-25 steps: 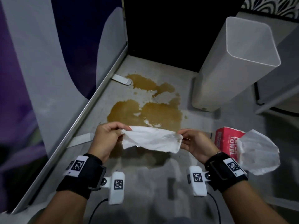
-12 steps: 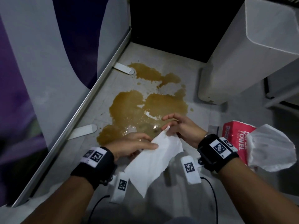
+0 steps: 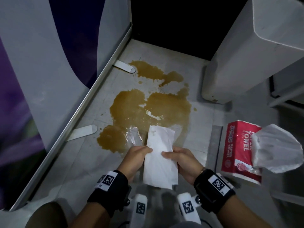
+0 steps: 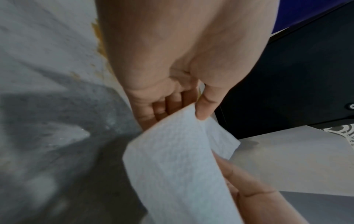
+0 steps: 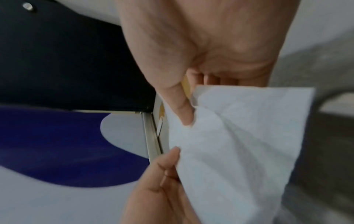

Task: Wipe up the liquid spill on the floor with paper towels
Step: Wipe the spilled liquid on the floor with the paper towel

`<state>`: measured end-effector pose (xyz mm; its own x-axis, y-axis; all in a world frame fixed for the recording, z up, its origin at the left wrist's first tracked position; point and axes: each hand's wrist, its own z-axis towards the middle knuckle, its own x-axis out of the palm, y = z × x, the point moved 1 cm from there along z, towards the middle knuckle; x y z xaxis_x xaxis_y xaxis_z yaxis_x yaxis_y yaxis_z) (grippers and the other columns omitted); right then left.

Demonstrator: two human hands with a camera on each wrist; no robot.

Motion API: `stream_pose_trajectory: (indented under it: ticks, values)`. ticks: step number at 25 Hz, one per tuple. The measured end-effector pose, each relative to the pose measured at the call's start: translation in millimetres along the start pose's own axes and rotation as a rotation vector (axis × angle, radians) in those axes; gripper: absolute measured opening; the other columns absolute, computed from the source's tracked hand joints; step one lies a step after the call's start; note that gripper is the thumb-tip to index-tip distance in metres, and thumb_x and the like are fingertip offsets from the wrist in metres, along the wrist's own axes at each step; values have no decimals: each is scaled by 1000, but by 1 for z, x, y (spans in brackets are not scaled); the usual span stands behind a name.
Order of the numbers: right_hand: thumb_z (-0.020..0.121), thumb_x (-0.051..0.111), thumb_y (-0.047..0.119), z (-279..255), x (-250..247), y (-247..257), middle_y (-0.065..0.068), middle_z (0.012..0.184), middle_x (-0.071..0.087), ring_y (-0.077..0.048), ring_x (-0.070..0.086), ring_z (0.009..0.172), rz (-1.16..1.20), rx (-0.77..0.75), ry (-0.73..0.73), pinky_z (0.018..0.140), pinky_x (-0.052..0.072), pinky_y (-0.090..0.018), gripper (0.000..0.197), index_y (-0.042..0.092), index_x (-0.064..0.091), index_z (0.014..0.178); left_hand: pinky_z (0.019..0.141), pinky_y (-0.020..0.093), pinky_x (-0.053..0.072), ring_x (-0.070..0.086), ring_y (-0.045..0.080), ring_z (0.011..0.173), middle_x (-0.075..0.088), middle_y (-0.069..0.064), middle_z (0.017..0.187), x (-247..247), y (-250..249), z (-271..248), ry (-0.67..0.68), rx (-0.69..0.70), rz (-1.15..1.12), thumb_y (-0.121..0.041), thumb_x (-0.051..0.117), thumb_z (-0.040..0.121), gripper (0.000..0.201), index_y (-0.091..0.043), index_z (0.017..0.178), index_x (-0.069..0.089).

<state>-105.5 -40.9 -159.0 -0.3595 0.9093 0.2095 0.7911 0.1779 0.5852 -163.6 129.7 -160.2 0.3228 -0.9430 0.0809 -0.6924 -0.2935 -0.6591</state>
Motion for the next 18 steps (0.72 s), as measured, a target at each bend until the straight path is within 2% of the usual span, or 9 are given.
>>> stream_pose_trajectory:
  ticks: [4, 6, 7, 9, 11, 12, 14, 16, 18]
  values:
    - [77, 61, -18, 8, -13, -14, -14, 95, 73, -27, 71, 79, 242, -52, -148, 61, 55, -32, 48, 5, 58, 118, 80, 43, 55, 70, 35, 94, 73, 18, 105, 0, 13, -2, -2, 63, -20, 7, 52, 89, 27, -3, 106, 71]
    - [80, 52, -15, 10, -18, -19, -11, 90, 72, -23, 68, 74, 396, -56, -158, 58, 53, -30, 50, 6, 56, 125, 74, 38, 53, 69, 33, 85, 73, 22, 104, 1, 17, -3, 20, 83, -47, 10, 54, 89, 25, 1, 102, 73]
    - [85, 51, -5, 9, -19, -19, -9, 88, 71, -21, 67, 70, 464, -38, -157, 58, 53, -30, 44, 6, 56, 127, 72, 36, 52, 68, 31, 80, 74, 21, 100, 0, 18, -3, 22, 103, -42, 11, 54, 88, 24, 2, 96, 74]
    - [95, 53, 31, 5, -21, -22, -9, 101, 73, -25, 70, 83, 502, 49, -94, 73, 58, -39, 43, 5, 61, 129, 70, 31, 54, 70, 24, 79, 76, 11, 94, -3, 18, -4, 42, 195, 43, 17, 49, 85, 31, 3, 82, 76]
    - [96, 54, 51, -3, -18, -26, -16, 130, 64, -37, 59, 121, 358, 146, 82, 107, 42, -56, 57, 9, 60, 134, 80, 28, 56, 71, 17, 93, 77, 2, 97, -4, 18, -3, 64, 324, 165, 20, 44, 82, 42, -2, 75, 78]
    - [97, 56, 43, -6, -14, -29, -19, 138, 57, -39, 52, 129, 308, 140, 209, 113, 34, -58, 53, 9, 56, 138, 85, 28, 55, 70, 16, 97, 76, 0, 99, -4, 19, -3, 60, 374, 208, 21, 42, 80, 46, -6, 73, 79]
    - [92, 61, 11, -7, -10, -35, -26, 137, 56, -40, 55, 124, 250, 125, 278, 111, 38, -55, 45, 3, 57, 136, 87, 26, 53, 68, 12, 102, 76, -3, 103, -2, 25, 0, 54, 414, 241, 21, 44, 80, 49, -10, 74, 80]
    - [80, 64, -5, -6, -12, -31, -32, 124, 61, -44, 61, 109, 271, 123, 152, 98, 48, -53, 43, -7, 64, 122, 85, 22, 51, 67, 8, 101, 74, -6, 109, -3, 30, 1, 51, 413, 204, 16, 52, 85, 44, -17, 87, 81]
    - [77, 64, -8, 3, -29, -24, -31, 105, 67, -48, 63, 99, 249, 9, -169, 83, 53, -48, 28, -10, 69, 105, 81, 24, 52, 66, 9, 96, 73, -4, 111, -15, 32, 3, 12, 411, 135, 8, 58, 89, 40, -23, 104, 77]
